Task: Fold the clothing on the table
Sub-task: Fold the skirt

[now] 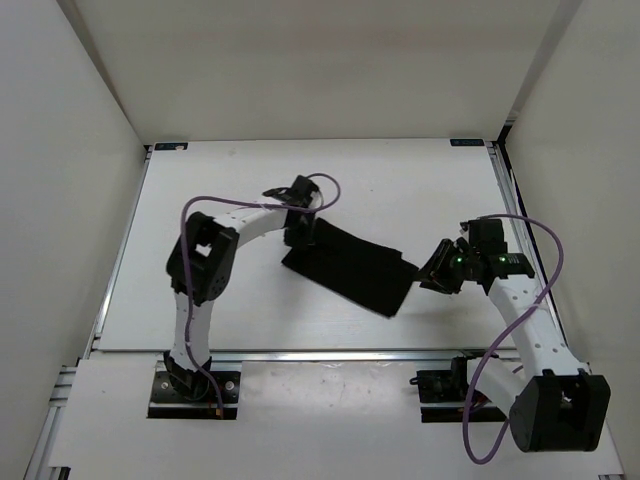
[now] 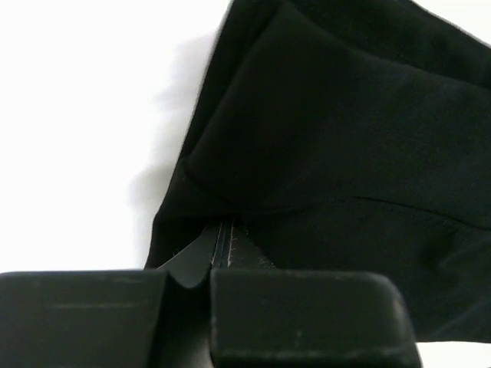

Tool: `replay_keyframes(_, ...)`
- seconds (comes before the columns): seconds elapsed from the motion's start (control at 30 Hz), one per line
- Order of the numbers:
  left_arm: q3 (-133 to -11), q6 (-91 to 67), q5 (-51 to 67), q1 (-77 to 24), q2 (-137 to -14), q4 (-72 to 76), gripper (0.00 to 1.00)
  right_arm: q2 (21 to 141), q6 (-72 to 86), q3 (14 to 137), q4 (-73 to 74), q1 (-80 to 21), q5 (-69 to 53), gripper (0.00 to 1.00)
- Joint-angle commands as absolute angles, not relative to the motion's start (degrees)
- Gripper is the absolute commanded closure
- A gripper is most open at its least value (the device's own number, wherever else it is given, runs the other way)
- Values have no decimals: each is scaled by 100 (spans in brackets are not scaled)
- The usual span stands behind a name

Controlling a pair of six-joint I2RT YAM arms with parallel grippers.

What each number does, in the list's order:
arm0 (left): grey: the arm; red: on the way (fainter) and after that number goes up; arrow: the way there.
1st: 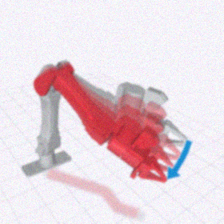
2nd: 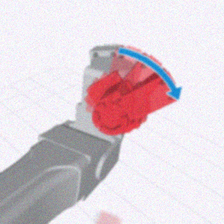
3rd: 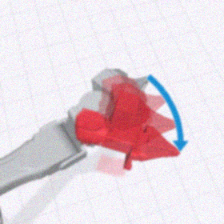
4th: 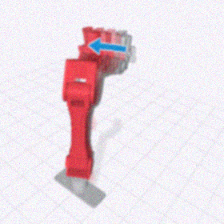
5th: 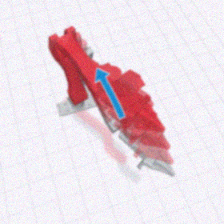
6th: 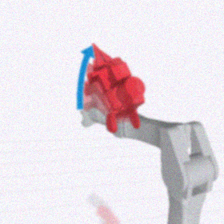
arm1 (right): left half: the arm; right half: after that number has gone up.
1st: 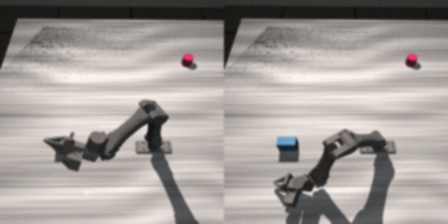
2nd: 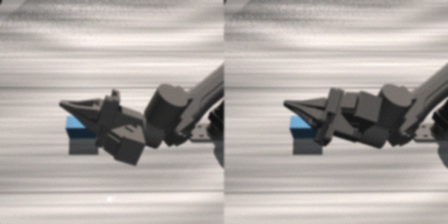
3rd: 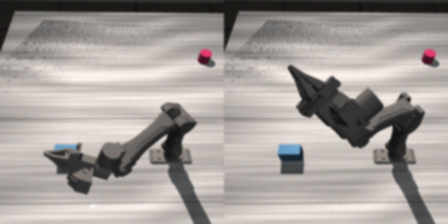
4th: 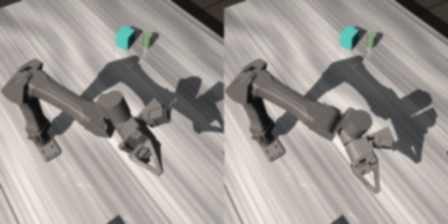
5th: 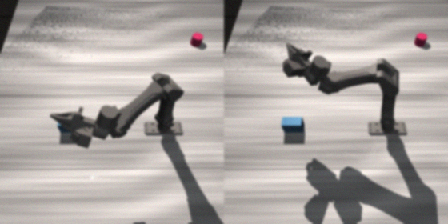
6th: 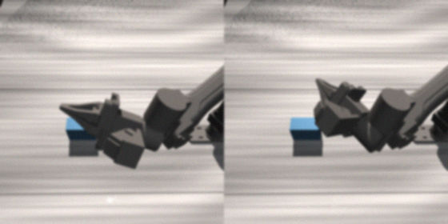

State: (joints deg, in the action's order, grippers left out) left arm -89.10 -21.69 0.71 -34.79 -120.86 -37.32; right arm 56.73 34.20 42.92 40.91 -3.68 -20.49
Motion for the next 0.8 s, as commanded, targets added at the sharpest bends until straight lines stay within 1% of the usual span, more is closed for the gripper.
replay_keyframes(0.0,-7869,-2197,-343,-3041,-11332,-3736,100,5923,3463,4280,4394,-535,-1733,62)
replay_keyframes(0.1,-7297,-2188,-246,-2927,-10882,-3630,100,6327,3323,4193,4272,-650,-1679,60)
replay_keyframes(0.17,-7094,-2154,-150,-2909,-10714,-3586,100,6687,3287,4087,4000,-607,-1854,59)
replay_keyframes(0.23,-6970,-2206,-53,-2927,-10626,-3551,100,6960,3129,3886,3492,-554,-2178,58)
replay_keyframes(0.37,-6751,-2232,122,-2997,-10433,-3507,100,7329,2927,3542,2454,-632,-2154,54)
replay_keyframes(0.6,-6653,-2232,334,-2971,-10327,-3489,100,7760,2900,3384,1741,-439,-2479,53)
replay_keyframes(0.63,-6584,-2241,360,-2988,-10284,-3524,100,7822,2909,3340,1601,-492,-2444,52)
replay_keyframes(0.67,-6618,-2224,439,-2945,-10292,-3481,100,7848,2918,3322,1460,-483,-2426,50)
replay_keyframes(0.7,-6618,-2241,466,-2962,-10283,-3454,100,7901,2909,3296,1372,-492,-2461,50)
replay_keyframes(0.77,-6609,-2224,545,-2953,-10292,-3428,100,8112,2935,3374,1170,-457,-2732,49)
